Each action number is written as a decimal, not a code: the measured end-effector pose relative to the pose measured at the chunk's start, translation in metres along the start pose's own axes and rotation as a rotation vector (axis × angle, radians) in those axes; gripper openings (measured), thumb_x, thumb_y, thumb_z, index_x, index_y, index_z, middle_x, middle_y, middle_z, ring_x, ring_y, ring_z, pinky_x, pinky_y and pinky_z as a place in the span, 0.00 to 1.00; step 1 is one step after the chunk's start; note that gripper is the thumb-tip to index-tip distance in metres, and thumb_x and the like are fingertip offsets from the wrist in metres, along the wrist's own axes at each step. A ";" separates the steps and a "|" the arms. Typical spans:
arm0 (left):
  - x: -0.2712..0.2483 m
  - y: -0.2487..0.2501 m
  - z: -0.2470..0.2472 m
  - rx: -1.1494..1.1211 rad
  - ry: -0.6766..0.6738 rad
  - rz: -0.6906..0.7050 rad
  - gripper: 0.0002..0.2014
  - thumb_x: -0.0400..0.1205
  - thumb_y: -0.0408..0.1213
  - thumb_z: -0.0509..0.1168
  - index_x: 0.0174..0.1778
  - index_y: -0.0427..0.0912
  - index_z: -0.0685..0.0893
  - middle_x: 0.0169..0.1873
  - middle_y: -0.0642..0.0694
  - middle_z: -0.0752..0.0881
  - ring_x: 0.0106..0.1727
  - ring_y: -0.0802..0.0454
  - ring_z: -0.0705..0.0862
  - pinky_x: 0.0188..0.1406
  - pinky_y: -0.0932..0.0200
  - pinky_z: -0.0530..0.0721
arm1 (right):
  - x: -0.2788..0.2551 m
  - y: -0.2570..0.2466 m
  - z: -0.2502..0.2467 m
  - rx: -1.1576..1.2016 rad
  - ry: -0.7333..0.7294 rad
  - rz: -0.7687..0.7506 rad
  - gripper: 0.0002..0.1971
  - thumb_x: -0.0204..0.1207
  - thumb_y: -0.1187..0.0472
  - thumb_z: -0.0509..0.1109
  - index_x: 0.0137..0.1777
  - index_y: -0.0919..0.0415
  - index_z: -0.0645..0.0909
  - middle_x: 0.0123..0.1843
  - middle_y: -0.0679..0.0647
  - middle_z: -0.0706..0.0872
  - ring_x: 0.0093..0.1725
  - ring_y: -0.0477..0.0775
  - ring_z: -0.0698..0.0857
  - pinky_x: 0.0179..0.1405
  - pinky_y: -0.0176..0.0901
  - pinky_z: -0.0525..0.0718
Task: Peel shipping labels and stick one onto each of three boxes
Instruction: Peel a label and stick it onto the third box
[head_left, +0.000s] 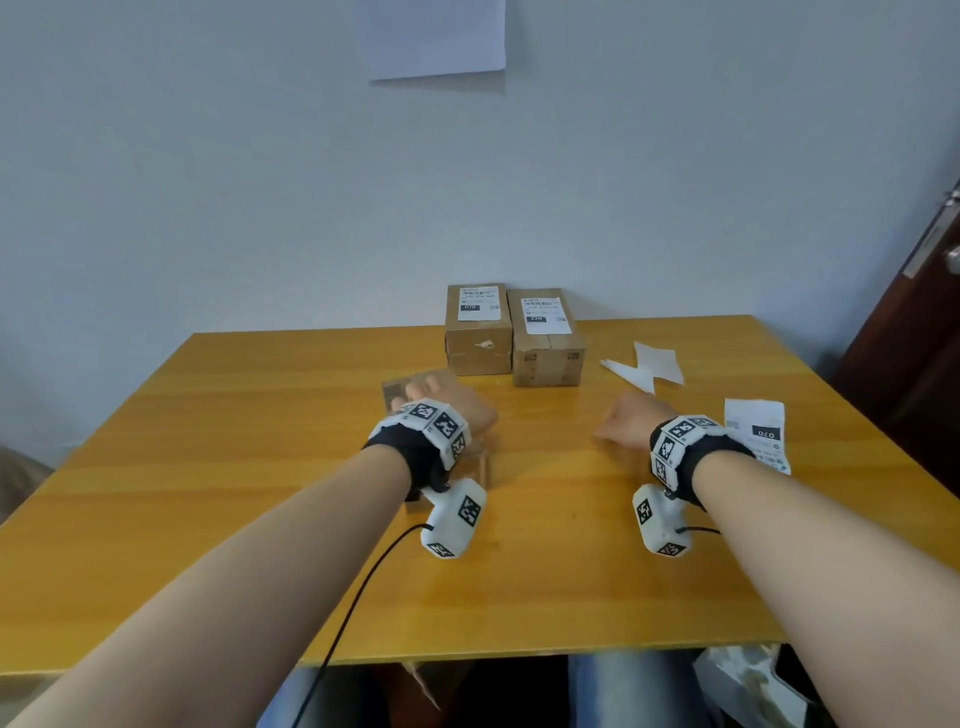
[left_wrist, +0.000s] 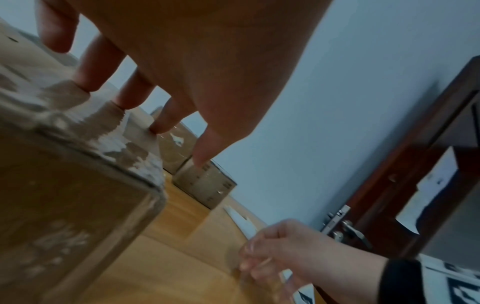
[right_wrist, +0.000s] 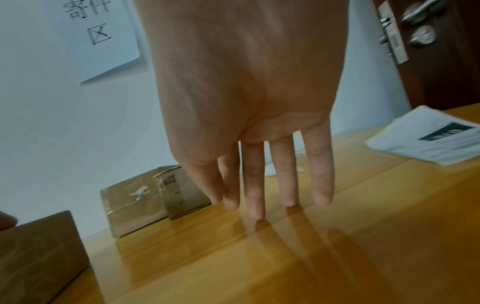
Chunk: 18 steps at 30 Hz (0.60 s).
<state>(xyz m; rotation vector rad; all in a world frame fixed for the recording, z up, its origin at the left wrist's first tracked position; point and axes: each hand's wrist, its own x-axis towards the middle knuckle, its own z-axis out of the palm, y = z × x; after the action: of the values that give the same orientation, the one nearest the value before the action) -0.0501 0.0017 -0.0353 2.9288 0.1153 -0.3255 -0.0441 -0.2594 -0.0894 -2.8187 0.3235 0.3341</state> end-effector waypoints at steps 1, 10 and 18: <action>-0.004 0.010 0.003 0.007 -0.004 0.019 0.28 0.79 0.55 0.65 0.72 0.44 0.77 0.74 0.40 0.76 0.75 0.33 0.71 0.73 0.32 0.73 | -0.001 0.010 -0.003 0.034 0.077 0.030 0.18 0.82 0.57 0.70 0.30 0.56 0.77 0.27 0.51 0.76 0.27 0.52 0.75 0.27 0.42 0.70; -0.014 0.066 0.018 0.089 -0.008 0.111 0.32 0.85 0.50 0.64 0.84 0.43 0.65 0.82 0.39 0.64 0.84 0.34 0.60 0.78 0.27 0.68 | -0.011 0.100 -0.021 0.037 0.180 0.510 0.31 0.79 0.49 0.69 0.81 0.57 0.72 0.84 0.68 0.68 0.82 0.73 0.69 0.76 0.65 0.76; -0.007 0.075 0.025 0.071 -0.008 0.050 0.31 0.85 0.48 0.64 0.84 0.48 0.62 0.83 0.41 0.58 0.86 0.39 0.53 0.72 0.09 0.61 | 0.004 0.110 -0.007 0.069 0.041 0.497 0.13 0.77 0.48 0.72 0.52 0.57 0.79 0.54 0.60 0.86 0.57 0.63 0.85 0.62 0.55 0.85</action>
<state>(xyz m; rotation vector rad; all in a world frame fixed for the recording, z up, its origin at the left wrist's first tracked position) -0.0546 -0.0775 -0.0443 2.9948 0.0295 -0.3400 -0.0668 -0.3646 -0.1114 -2.6458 1.0275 0.3571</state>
